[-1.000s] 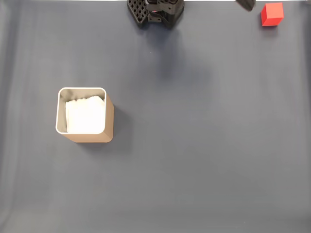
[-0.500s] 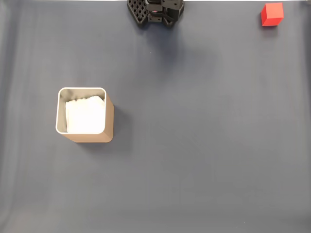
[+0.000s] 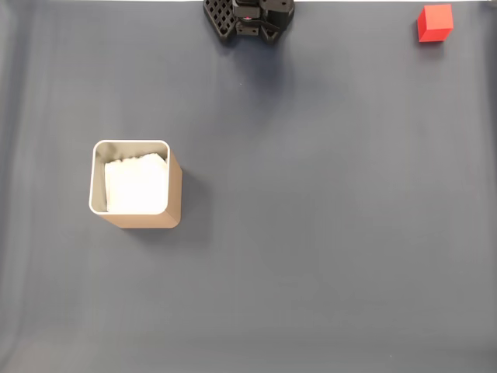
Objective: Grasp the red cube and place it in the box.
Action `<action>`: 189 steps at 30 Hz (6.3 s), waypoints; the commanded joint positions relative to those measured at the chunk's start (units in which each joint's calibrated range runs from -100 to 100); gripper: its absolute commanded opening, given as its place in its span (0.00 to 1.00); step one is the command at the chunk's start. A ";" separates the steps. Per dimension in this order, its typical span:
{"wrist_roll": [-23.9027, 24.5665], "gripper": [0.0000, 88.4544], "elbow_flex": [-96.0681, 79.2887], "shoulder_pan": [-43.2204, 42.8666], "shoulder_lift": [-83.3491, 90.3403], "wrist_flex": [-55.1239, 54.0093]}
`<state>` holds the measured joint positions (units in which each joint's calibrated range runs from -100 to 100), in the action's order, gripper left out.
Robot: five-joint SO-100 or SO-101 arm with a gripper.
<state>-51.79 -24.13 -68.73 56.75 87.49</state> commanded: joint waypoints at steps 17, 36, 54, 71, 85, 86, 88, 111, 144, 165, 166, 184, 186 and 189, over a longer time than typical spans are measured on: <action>0.98 0.36 -5.22 0.26 3.00 -3.90; 0.20 0.41 -10.69 5.37 -0.03 -17.12; 0.20 0.42 -21.81 6.72 -3.92 -30.58; -0.10 0.42 -25.73 4.02 -10.67 -38.86; -1.51 0.43 -26.46 4.73 -17.33 -46.00; -1.42 0.43 -26.46 4.52 -17.77 -46.41; -1.32 0.43 -26.73 4.23 -18.63 -47.56; 0.10 0.43 -27.28 0.04 -26.85 -54.46; 1.07 0.43 -29.56 0.11 -35.34 -63.07; 1.86 0.43 -26.18 -1.23 -41.31 -64.39; 1.95 0.43 -26.00 -1.31 -41.65 -64.39; 1.76 0.27 -24.18 -1.87 -43.04 -62.99; 1.27 0.21 -24.09 -1.87 -42.86 -62.34; 1.42 0.14 -23.91 -1.87 -42.43 -61.60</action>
<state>-50.18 -50.36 -71.36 13.15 24.94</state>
